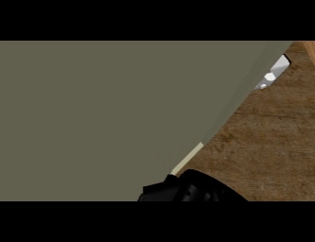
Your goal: Pick up the bottled water, place it into the cabinet and close the cabinet
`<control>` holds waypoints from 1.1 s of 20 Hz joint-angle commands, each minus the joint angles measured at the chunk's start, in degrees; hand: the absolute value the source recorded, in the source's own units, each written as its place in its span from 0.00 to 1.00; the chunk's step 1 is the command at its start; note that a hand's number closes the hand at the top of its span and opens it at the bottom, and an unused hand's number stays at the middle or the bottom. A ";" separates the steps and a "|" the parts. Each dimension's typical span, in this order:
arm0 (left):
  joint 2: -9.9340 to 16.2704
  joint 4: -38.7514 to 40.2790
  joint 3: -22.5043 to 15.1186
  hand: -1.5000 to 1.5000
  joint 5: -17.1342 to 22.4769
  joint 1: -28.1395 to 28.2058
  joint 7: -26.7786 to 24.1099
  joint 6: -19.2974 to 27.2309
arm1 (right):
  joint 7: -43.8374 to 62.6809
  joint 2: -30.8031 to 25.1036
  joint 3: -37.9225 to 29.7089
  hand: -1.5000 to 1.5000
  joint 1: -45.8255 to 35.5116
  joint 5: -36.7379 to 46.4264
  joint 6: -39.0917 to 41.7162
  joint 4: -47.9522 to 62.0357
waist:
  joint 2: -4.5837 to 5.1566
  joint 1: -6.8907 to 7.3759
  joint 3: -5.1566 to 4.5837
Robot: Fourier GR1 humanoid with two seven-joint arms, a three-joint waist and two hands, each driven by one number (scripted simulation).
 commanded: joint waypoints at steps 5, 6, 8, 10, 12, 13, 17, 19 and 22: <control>5.10 -17.67 2.90 0.00 6.17 8.54 6.91 2.97 | -2.56 6.08 3.41 1.00 -16.75 1.00 -18.29 17.03 | 1.14 0.76 0.24; 4.68 -19.65 2.63 0.00 6.44 8.39 8.11 4.34 | -4.70 6.10 3.13 1.00 -19.03 -2.43 -19.22 19.64 | 1.46 0.60 0.26; 6.82 -22.79 5.60 0.00 7.46 14.37 7.68 4.15 | -3.85 6.14 -0.18 1.00 -23.79 -7.29 -17.88 21.86 | 1.48 -0.95 0.23; 6.47 -26.21 5.70 0.00 10.06 11.17 12.46 7.70 | -7.74 6.16 2.61 1.00 -26.97 -10.66 -13.35 28.72 | 1.90 -0.66 0.26; 8.98 -29.15 8.22 0.00 10.77 15.66 11.94 6.36 | -3.21 6.17 1.37 1.00 -27.42 -15.22 -6.47 26.51 | 1.65 -0.75 0.30; 8.10 -31.88 7.06 0.00 10.03 17.74 11.82 7.10 | -2.57 6.17 1.24 1.00 -26.46 -17.61 -3.29 26.68 | 1.66 -0.49 0.33; 6.30 -33.62 8.85 0.00 8.97 19.88 12.16 9.10 | -4.73 6.19 -1.38 1.00 -29.29 -24.45 2.20 34.48 | 1.66 -2.73 0.22; 5.03 -35.03 8.47 0.00 8.39 21.59 11.98 8.57 | -8.10 6.19 -4.78 1.00 -29.12 -24.23 8.30 41.22 | 1.74 -3.02 0.21; 4.91 -34.38 11.58 0.00 8.48 23.35 11.60 6.14 | -10.37 6.20 -7.06 1.00 -29.64 -21.43 7.98 44.18 | 1.62 -3.59 0.19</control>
